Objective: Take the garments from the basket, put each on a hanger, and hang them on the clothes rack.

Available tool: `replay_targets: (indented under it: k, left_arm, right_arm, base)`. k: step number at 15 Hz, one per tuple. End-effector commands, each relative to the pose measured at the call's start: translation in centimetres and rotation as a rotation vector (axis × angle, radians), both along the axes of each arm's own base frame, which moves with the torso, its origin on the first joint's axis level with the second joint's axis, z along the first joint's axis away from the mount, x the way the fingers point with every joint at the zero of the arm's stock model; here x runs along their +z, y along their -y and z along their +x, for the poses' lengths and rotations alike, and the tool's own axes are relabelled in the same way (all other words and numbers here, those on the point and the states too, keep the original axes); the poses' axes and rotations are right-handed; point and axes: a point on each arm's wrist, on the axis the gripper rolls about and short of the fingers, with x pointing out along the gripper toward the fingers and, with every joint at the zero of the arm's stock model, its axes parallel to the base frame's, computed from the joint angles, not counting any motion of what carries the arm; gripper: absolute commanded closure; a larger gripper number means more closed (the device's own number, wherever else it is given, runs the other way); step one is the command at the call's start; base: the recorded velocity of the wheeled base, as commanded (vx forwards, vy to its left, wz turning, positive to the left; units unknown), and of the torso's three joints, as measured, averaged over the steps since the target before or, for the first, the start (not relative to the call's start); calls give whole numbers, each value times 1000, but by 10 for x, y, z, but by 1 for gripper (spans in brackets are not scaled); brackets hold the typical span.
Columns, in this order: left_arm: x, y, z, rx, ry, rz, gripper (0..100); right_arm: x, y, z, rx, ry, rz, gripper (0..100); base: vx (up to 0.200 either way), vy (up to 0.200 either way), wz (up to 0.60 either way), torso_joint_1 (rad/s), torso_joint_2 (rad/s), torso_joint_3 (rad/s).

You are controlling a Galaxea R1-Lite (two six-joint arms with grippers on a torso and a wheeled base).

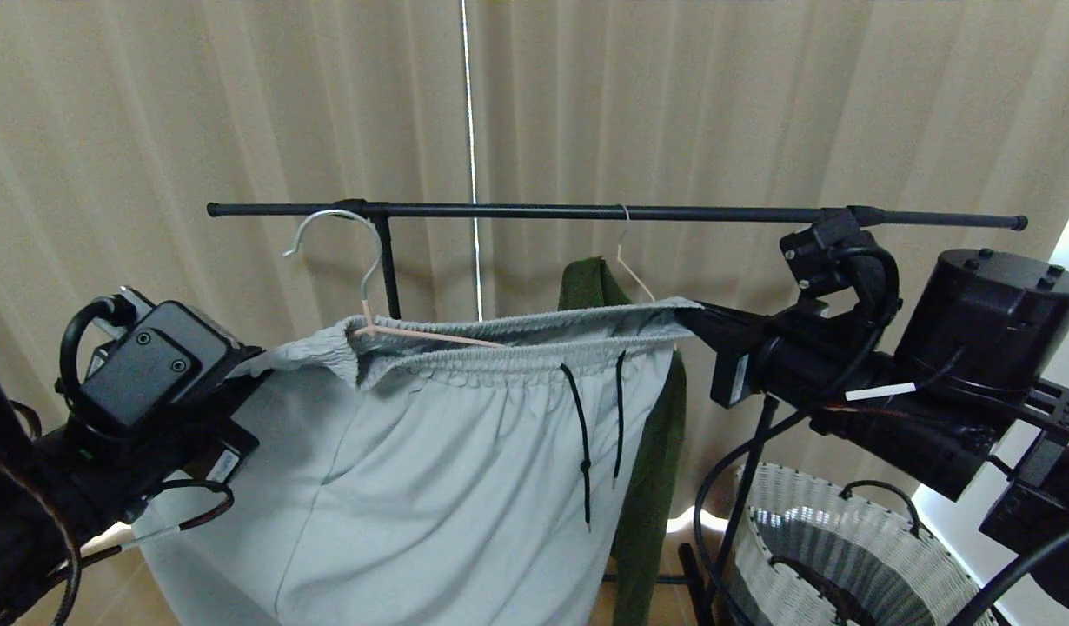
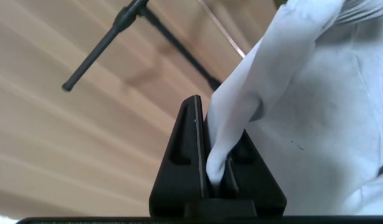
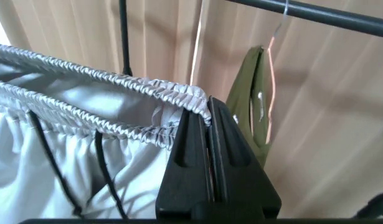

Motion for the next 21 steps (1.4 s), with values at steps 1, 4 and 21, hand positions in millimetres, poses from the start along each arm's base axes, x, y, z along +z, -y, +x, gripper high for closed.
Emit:
replay_targets:
  k: [1,4,21]
  left_arm:
    - [-3,-1,5,69,-15,10,100]
    - [-3,-1,10,132,-18,20,100]
    - [6,3,19,168,7,-61,100]
  right_arm:
    - [4,-12,-9,56,12,7,100]
    - [3,-45,-16,204,14,-14,100]
    - [-34,-69,-45,319,-104,-117,0]
  base:
    - [0,0,0,0,0,0]
    - [0,0,0,0,0,0]
    - [0,0,0,0,0,0]
